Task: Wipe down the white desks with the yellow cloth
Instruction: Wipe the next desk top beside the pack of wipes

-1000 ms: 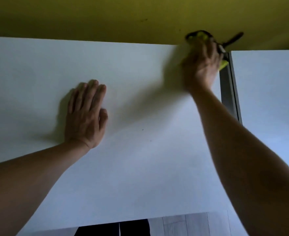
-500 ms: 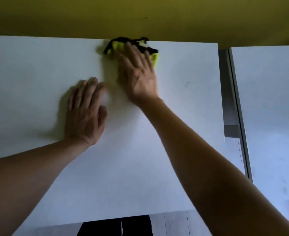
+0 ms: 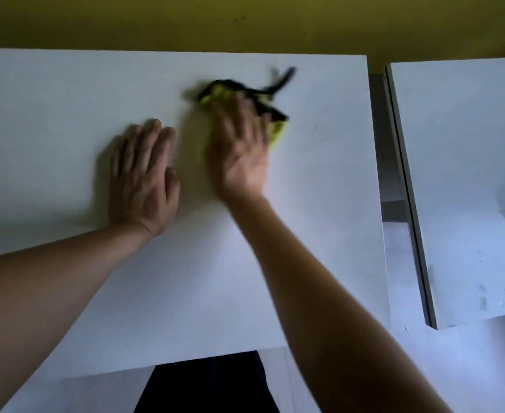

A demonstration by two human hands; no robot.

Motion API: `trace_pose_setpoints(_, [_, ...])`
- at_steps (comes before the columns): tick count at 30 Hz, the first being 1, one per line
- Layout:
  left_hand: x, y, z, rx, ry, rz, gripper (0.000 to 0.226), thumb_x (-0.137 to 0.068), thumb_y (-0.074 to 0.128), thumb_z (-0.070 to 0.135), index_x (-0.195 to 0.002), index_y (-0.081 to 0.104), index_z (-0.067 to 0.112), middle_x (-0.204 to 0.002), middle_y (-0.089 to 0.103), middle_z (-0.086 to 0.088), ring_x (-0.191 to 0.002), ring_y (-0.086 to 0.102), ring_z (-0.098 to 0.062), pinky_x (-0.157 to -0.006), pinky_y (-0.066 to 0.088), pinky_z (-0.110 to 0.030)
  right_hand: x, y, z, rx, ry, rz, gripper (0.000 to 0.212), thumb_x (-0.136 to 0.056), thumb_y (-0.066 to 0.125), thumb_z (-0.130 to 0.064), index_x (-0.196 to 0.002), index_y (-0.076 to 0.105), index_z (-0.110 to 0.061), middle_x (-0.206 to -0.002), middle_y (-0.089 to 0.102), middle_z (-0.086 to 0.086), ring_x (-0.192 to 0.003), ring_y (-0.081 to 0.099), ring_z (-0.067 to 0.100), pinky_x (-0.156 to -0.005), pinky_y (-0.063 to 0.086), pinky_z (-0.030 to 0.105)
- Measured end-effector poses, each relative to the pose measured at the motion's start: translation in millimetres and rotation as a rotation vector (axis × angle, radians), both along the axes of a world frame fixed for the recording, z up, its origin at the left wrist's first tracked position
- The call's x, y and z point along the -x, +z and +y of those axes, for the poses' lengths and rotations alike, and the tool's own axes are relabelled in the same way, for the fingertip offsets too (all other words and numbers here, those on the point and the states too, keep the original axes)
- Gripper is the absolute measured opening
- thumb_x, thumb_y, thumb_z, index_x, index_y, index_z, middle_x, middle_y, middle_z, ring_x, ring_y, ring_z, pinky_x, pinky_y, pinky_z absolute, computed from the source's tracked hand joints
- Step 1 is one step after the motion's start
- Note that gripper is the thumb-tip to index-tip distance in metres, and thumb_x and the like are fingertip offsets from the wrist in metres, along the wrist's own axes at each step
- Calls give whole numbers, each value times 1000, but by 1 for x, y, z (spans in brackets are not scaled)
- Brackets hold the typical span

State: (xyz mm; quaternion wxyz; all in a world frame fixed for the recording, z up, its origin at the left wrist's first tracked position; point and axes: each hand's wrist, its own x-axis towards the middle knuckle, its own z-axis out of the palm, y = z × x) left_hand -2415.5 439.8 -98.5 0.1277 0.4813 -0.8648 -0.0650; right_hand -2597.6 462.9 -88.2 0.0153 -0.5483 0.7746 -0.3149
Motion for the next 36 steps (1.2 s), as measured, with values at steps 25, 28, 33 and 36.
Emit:
trace_pose_setpoints(25, [113,22,21,-133,-196,-78,69,-91,39,31,-158,40,15,-169,31,-11,-149,35,-42,-122,26,-56,107,4,151,-280,-381,62,71,-99,49,-56,-157,34,-18,-162,34,9,-152,25,25,-124,20,47])
trace_pose_setpoints(28, [147,13,28,-97,-343,-87,68,-95,42,34,-161,39,16,-169,32,-11,-154,30,-38,-127,18,-55,122,1,109,-293,-522,-38,68,-100,45,-57,-157,31,-24,-163,29,11,-149,25,30,-122,21,49])
trace_pose_setpoints(33, [152,4,27,-55,-352,-89,66,-99,41,36,-162,37,17,-171,28,-10,-156,26,-38,-127,17,-59,183,-3,21,-338,-560,-26,70,-100,44,-55,-158,27,-19,-143,43,20,-126,43,39,-102,35,47])
trace_pose_setpoints(36, [156,3,26,-32,-326,-78,66,-99,42,34,-163,35,18,-170,29,-10,-157,27,-37,-127,19,-58,210,-4,-32,-380,-552,-10,64,-101,42,-52,-154,33,-17,-132,49,18,-120,48,37,-97,39,45])
